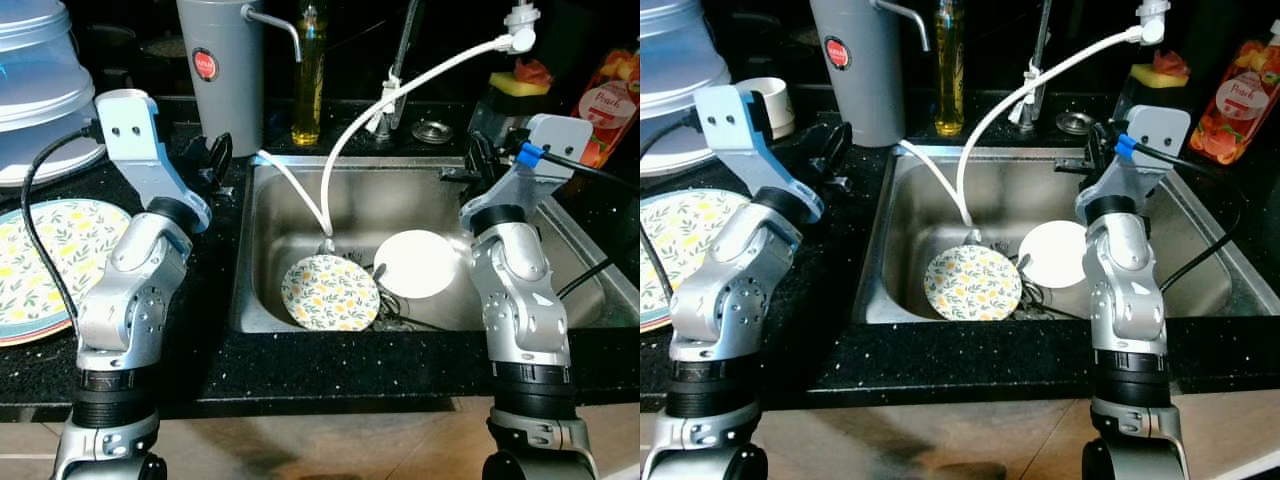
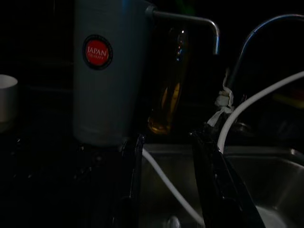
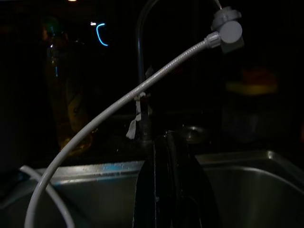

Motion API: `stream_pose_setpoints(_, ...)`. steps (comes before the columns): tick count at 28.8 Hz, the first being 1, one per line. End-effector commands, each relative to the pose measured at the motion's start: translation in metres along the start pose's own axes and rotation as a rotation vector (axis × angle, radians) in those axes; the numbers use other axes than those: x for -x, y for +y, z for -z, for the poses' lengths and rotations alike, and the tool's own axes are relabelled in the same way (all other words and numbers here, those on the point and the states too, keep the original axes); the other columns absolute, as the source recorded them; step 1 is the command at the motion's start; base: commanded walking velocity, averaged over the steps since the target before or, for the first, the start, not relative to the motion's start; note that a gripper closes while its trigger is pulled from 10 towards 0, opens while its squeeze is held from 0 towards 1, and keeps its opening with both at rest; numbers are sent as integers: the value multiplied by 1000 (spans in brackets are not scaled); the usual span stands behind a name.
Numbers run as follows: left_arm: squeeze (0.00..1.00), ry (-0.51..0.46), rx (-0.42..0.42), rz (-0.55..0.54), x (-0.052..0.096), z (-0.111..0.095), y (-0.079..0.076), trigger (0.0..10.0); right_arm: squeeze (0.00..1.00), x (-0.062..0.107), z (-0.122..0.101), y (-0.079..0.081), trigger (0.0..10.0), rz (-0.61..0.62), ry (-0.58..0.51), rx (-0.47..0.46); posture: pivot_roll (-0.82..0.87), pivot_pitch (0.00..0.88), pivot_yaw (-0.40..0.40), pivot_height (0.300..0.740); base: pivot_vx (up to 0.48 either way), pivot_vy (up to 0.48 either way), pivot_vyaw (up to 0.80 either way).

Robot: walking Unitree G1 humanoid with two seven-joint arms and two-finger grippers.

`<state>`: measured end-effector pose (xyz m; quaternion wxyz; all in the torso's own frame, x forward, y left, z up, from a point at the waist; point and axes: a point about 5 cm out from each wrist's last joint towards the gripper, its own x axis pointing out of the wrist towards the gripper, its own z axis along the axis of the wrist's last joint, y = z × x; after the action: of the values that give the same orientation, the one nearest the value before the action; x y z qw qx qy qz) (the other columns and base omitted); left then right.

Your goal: Kitchen organization

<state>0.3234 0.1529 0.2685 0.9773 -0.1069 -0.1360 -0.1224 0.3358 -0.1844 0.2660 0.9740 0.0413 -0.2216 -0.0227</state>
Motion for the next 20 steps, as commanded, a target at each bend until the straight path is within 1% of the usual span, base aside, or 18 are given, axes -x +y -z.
stream_pose_setpoints(1,0,-1,-3,9,-1,1,-2,10000,0,1,0,-2,10000,6,-6,7,91,11,-9,740,-431,0,0)
stream_pose_setpoints(13,0,-2,-7,6,-2,1,0,10000,0,0,0,-2,10000,9,-7,8,92,11,-5,740,-406,0,0)
stream_pose_setpoints(20,0,-2,-8,7,-2,0,1,10000,0,1,0,-2,10000,9,-8,7,93,12,-3,740,-334,0,0)
